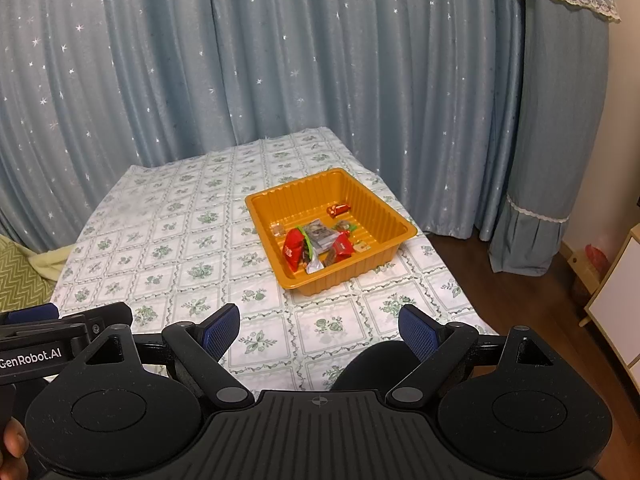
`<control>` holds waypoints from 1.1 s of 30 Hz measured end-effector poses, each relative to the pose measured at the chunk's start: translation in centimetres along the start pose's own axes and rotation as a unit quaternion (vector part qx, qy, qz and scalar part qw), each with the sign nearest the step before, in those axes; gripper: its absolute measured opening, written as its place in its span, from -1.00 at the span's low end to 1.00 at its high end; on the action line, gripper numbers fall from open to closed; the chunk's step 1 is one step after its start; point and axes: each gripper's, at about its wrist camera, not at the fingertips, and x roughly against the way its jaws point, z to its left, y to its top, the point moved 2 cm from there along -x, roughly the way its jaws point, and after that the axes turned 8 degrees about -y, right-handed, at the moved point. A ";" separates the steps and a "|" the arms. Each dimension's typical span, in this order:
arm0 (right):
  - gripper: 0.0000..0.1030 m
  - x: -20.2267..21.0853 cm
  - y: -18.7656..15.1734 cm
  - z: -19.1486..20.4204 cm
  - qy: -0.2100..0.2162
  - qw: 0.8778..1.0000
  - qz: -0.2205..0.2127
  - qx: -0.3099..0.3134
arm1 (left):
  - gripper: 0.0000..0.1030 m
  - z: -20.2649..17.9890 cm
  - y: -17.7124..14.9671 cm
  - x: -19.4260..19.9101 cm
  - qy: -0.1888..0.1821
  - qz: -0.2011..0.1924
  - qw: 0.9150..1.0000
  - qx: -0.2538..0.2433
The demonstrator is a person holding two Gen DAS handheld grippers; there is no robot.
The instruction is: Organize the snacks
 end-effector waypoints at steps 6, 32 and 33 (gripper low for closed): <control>0.67 0.0 0.0 0.0 0.000 1.000 0.000 0.000 | 1.00 0.2 0.0 -0.1 0.001 0.002 1.000 0.002; 0.67 0.0 -0.1 -0.1 0.001 1.000 0.000 0.000 | 1.00 0.0 -0.2 -0.2 -0.001 0.002 1.000 0.002; 0.67 0.0 -0.1 -0.1 0.001 1.000 0.000 0.000 | 1.00 0.1 -0.1 -0.2 -0.001 0.002 1.000 0.001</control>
